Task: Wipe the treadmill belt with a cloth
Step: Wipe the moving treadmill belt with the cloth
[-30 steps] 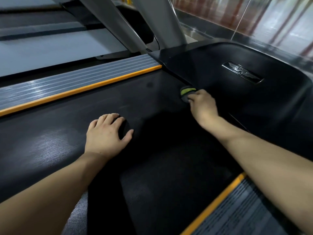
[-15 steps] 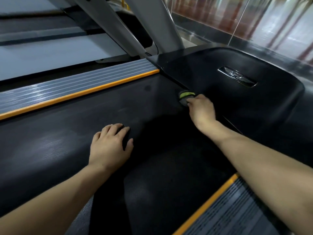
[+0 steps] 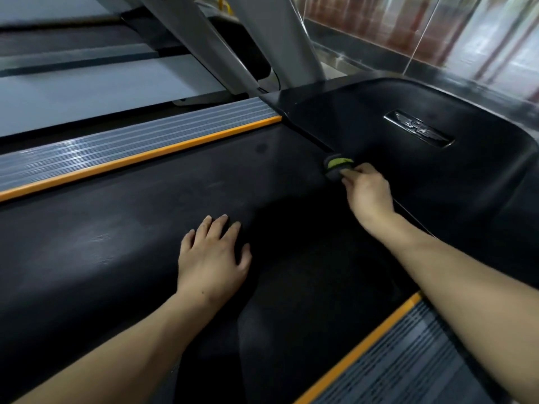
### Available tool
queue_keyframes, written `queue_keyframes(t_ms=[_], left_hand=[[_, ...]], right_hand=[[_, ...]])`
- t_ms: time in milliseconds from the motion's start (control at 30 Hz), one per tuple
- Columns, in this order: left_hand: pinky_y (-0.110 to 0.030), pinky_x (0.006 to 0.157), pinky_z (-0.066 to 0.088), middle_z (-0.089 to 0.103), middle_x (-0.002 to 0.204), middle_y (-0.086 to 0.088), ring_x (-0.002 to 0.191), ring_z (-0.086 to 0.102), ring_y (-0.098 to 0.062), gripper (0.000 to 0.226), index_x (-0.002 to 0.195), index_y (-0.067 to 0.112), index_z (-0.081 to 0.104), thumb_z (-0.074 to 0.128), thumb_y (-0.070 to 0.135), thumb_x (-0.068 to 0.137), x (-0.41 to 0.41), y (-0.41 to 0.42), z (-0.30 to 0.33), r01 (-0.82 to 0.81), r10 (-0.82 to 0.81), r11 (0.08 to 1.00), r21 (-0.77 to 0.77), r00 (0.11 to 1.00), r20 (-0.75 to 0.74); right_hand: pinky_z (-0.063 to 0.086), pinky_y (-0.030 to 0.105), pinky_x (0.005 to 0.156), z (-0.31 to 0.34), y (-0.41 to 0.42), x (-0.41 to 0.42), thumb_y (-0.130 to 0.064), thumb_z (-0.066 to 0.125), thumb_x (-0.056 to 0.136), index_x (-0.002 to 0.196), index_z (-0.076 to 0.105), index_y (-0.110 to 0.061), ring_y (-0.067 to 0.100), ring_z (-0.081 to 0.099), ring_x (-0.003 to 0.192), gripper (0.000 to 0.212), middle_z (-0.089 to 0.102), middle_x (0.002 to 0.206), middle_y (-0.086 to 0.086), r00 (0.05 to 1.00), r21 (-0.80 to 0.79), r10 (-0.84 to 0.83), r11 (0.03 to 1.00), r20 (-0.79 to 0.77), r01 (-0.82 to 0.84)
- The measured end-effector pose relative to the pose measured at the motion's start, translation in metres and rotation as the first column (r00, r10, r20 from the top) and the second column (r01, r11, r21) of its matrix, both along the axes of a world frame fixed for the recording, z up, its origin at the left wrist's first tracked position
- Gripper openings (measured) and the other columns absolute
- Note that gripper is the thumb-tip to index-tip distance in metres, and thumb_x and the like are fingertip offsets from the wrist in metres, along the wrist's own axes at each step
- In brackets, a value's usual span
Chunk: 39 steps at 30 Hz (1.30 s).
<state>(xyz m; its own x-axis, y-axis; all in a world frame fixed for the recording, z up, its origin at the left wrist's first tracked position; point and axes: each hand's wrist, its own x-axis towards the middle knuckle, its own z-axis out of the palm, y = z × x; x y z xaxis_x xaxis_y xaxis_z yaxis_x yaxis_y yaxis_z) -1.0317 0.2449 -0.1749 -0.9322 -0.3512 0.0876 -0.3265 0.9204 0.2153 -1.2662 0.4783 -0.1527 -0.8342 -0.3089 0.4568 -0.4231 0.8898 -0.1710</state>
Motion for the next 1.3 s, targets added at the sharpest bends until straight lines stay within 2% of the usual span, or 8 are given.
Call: queue_keyframes(t_ms=[267, 433, 567, 700, 800, 933, 1067, 1300], left_hand=[[-0.045, 0.122, 0.021, 0.041, 0.158, 0.004, 0.152, 0.025, -0.020, 0.059, 0.143, 0.035, 0.053, 0.029, 0.054, 0.091, 0.009, 0.005, -0.013, -0.021, 0.019, 0.999, -0.027, 0.998, -0.062], [-0.046, 0.117, 0.027, 0.052, 0.146, 0.006, 0.144, 0.037, -0.019, 0.051, 0.133, 0.034, 0.060, 0.037, 0.050, 0.092, 0.009, 0.006, -0.013, 0.028, -0.036, 0.996, -0.090, 0.996, -0.086], [-0.046, 0.114, 0.030, 0.055, 0.142, 0.007, 0.138, 0.043, -0.017, 0.048, 0.131, 0.032, 0.061, 0.038, 0.048, 0.093, 0.009, 0.007, -0.011, 0.042, -0.050, 0.994, -0.097, 0.995, -0.082], [-0.045, 0.114, 0.030, 0.055, 0.142, 0.008, 0.138, 0.044, -0.017, 0.049, 0.130, 0.032, 0.062, 0.038, 0.050, 0.091, 0.008, 0.007, -0.011, 0.037, -0.044, 0.995, -0.091, 0.996, -0.075], [-0.044, 0.113, 0.032, 0.055, 0.143, 0.008, 0.139, 0.043, -0.016, 0.050, 0.129, 0.032, 0.063, 0.038, 0.050, 0.090, 0.010, 0.007, -0.010, 0.041, -0.048, 0.994, -0.097, 0.996, -0.070], [-0.040, 0.112, 0.032, 0.053, 0.147, 0.008, 0.142, 0.040, -0.016, 0.050, 0.133, 0.032, 0.060, 0.038, 0.050, 0.092, 0.011, 0.008, -0.009, 0.047, -0.053, 0.996, -0.077, 0.995, -0.080], [-0.039, 0.113, 0.033, 0.054, 0.147, 0.006, 0.143, 0.041, -0.018, 0.044, 0.133, 0.029, 0.062, 0.046, 0.044, 0.095, 0.012, 0.011, -0.011, 0.046, -0.052, 0.997, -0.057, 0.992, -0.113], [-0.041, 0.116, 0.035, 0.052, 0.150, 0.005, 0.145, 0.040, -0.018, 0.053, 0.134, 0.028, 0.061, 0.041, 0.050, 0.091, 0.009, 0.005, -0.009, 0.081, -0.083, 0.997, -0.020, 0.992, -0.091]], right_hand=[[0.055, 0.034, 0.074, -0.020, -0.061, 0.106, -0.034, 0.051, 0.094, 0.113, 0.072, -0.027, 0.027, 0.063, 0.096, 0.029, 0.063, 0.107, 0.006, 0.861, 0.006, 0.505, 0.862, 0.067, -0.506], [0.048, 0.036, 0.079, -0.005, -0.005, 0.009, -0.031, 0.046, 0.099, 0.115, 0.067, -0.022, 0.028, 0.058, 0.098, 0.027, 0.061, 0.109, 0.007, 0.980, 0.257, 0.198, 0.947, -0.004, -0.190], [0.039, 0.029, 0.071, -0.008, -0.011, 0.009, -0.046, 0.050, 0.090, 0.108, 0.072, -0.021, 0.031, 0.061, 0.092, 0.038, 0.059, 0.098, 0.003, 0.998, 0.017, -0.008, 1.000, 0.058, 0.007], [0.042, 0.025, 0.076, -0.013, -0.063, 0.107, -0.031, 0.061, 0.093, 0.108, 0.073, -0.021, 0.025, 0.061, 0.092, 0.021, 0.062, 0.097, 0.003, 0.947, -0.141, 0.276, 0.957, 0.163, -0.255], [0.053, 0.033, 0.080, -0.021, -0.057, 0.120, -0.016, 0.066, 0.089, 0.115, 0.072, -0.023, 0.026, 0.060, 0.095, 0.027, 0.062, 0.104, 0.008, 0.836, -0.049, 0.540, 0.841, 0.096, -0.538], [0.050, 0.044, 0.077, -0.013, -0.007, 0.047, -0.045, 0.053, 0.093, 0.100, 0.068, -0.021, 0.023, 0.062, 0.087, 0.029, 0.065, 0.096, 0.009, 0.963, 0.142, 0.267, 0.956, -0.047, -0.258], [0.053, 0.043, 0.081, 0.000, 0.014, 0.026, -0.023, 0.058, 0.094, 0.109, 0.074, -0.021, 0.042, 0.062, 0.090, 0.022, 0.062, 0.101, 0.017, 0.999, -0.031, -0.026, 0.999, 0.018, 0.027], [0.052, 0.034, 0.073, -0.017, -0.048, 0.143, -0.018, 0.067, 0.088, 0.109, 0.075, -0.022, 0.029, 0.060, 0.085, 0.023, 0.062, 0.096, 0.009, 0.856, -0.059, 0.512, 0.859, 0.066, -0.509]])
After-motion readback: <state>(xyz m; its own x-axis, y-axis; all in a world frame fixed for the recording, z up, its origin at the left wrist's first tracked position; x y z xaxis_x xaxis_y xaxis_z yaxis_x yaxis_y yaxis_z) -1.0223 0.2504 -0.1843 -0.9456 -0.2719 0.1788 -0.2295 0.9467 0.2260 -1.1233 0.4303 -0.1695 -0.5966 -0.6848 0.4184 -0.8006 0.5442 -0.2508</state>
